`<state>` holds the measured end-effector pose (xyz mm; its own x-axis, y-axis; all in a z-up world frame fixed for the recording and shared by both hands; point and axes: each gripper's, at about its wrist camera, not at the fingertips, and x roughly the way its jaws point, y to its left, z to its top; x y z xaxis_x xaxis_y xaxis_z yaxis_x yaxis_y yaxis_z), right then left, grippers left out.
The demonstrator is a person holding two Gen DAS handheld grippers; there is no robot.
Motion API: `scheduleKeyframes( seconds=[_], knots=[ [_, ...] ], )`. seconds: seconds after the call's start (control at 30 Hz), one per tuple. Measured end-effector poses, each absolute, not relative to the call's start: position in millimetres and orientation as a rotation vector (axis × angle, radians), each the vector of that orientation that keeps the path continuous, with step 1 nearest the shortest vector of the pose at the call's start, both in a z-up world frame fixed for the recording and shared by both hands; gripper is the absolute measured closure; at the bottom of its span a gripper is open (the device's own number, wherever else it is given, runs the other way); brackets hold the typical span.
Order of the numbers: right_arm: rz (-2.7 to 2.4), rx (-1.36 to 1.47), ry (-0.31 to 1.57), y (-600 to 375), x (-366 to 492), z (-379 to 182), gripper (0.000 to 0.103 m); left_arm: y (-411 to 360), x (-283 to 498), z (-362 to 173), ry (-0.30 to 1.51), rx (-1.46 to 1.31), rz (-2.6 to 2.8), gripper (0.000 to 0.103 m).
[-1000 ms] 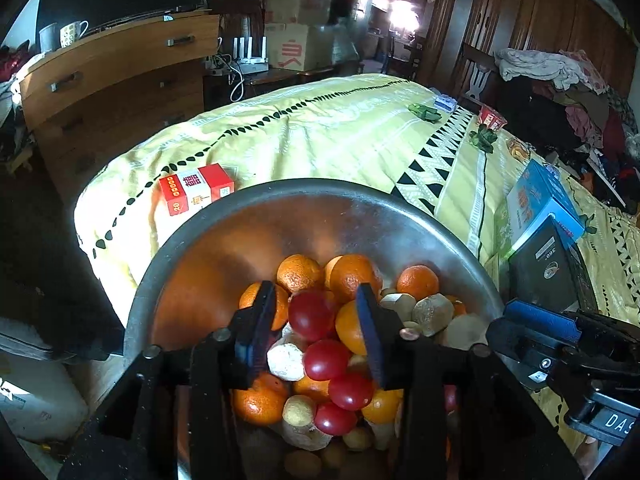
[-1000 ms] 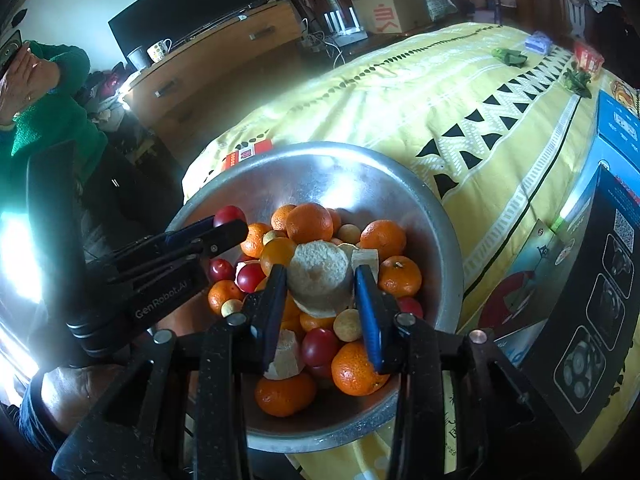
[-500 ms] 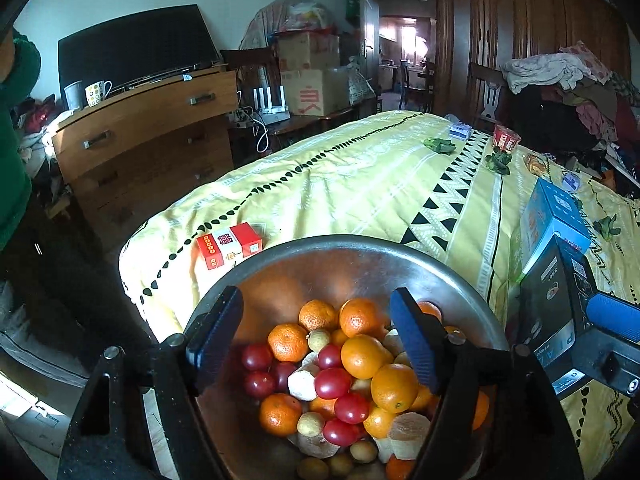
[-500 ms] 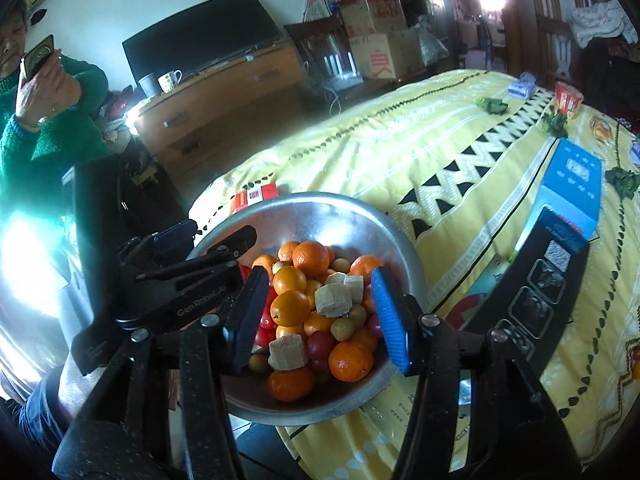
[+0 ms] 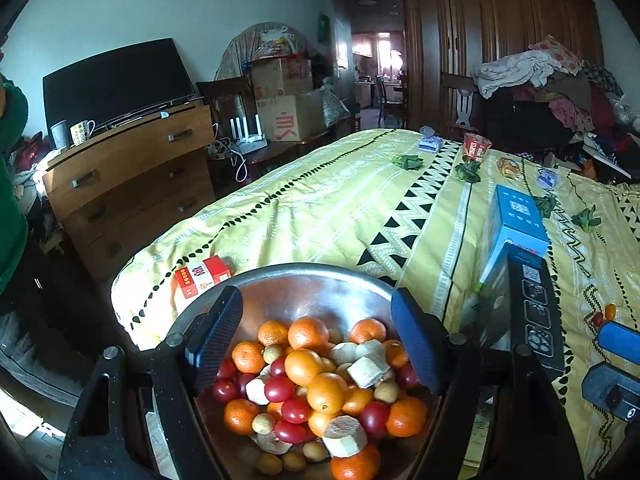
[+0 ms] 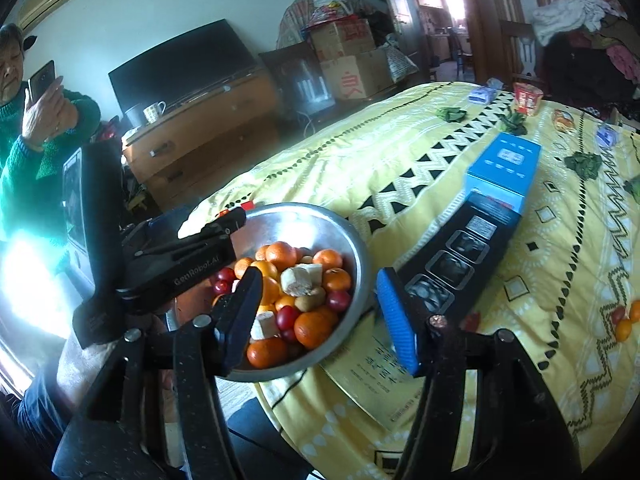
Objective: Organize fruits
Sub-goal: 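Move both open tools back to the remaining fruit on the bedspread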
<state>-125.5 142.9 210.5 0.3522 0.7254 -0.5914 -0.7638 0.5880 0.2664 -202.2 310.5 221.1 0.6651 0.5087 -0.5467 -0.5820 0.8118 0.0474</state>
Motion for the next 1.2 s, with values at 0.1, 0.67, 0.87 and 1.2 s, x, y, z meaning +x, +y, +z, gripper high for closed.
scheduleKeyframes(
  seconds=[0.1,0.67,0.87,1.2],
  knots=[
    [0.92,-0.033,0.742,114.3,-121.1,204.4,0.038,286.5,-199.9,232.9,0.52,-0.13,0.547,0.025],
    [0.461,0.117,0.893,-109.3,-34.2,119.1,0.045,62.9,-100.0,205.7,0.627,-0.046,-0.017,0.025],
    [0.401,0.062,0.932,-131.1,42.4,92.2,0.046,54.3,-46.9,157.1,0.771,-0.125,-0.091,0.025],
    [0.404,-0.003,0.987,-127.5,117.2,42.2,0.06,45.3,21.3,110.6,0.837,-0.198,-0.135,0.025]
  ],
)
